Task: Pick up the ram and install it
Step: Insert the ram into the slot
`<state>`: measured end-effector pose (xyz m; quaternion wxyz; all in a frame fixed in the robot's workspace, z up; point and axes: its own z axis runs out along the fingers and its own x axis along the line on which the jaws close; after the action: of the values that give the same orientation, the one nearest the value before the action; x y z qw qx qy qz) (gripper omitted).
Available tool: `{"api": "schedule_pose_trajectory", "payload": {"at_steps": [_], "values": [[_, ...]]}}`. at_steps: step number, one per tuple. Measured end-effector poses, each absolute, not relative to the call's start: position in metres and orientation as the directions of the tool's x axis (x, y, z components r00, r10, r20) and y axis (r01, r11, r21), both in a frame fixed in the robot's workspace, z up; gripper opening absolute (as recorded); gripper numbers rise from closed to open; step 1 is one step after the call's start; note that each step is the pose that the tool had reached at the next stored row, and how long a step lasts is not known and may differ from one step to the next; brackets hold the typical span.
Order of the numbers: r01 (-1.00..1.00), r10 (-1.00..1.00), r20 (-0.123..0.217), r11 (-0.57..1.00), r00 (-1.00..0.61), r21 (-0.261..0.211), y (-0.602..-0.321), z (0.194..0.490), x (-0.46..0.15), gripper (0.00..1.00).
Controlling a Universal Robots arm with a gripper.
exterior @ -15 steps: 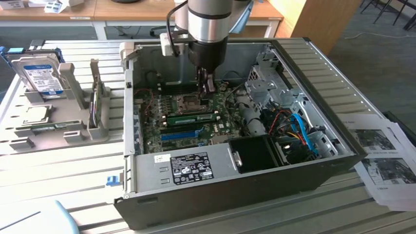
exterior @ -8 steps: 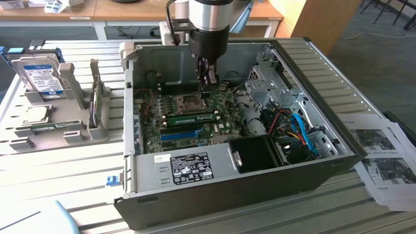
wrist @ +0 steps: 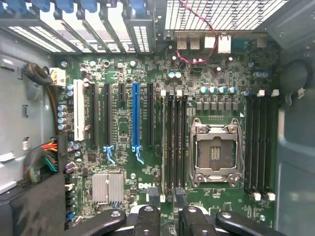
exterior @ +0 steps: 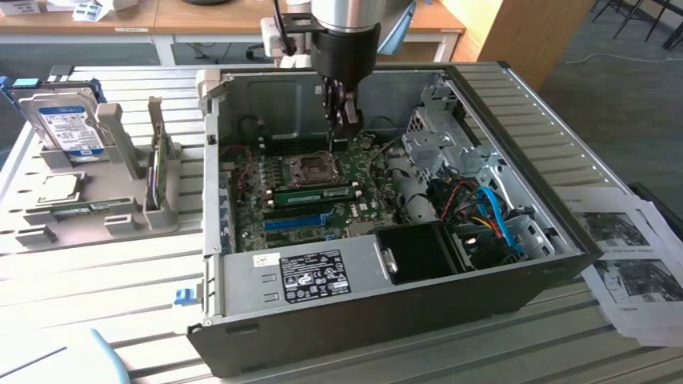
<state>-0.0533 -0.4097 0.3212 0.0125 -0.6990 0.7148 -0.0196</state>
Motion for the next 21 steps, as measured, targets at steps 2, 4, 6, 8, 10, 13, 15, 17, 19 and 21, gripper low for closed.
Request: {"api": "schedule_pose_trajectory", "payload": {"at_steps": [2,4,6,8,10,13,15,17,19,21], "values": [[-0.999,-1.000,0.011,0.022,-0.022,-0.045,-0.410,0.323,-0.053,0.24],[-0.999,-1.000,0.012,0.022,-0.022,-0.046,-0.410,0.325,-0.053,0.24],[-0.999,-1.000,0.012,0.022,-0.023,-0.045,-0.410,0.328,-0.053,0.24],[-0.999,-1.000,0.012,0.022,-0.023,-0.046,-0.410,0.330,-0.053,0.24],[-0.999,-1.000,0.012,0.022,-0.023,-0.046,-0.410,0.332,-0.053,0.24],[-0.999,-1.000,0.012,0.022,-0.023,-0.046,-0.410,0.335,-0.053,0.24],[-0.999,-1.000,0.012,0.022,-0.023,-0.046,-0.410,0.335,-0.053,0.24],[-0.999,-1.000,0.012,0.022,-0.023,-0.046,-0.410,0.335,-0.053,0.24],[-0.999,-1.000,0.012,0.022,-0.023,-0.046,-0.410,0.335,-0.053,0.24],[-0.999,-1.000,0.012,0.022,-0.023,-0.046,-0.410,0.335,-0.053,0.24]]}}
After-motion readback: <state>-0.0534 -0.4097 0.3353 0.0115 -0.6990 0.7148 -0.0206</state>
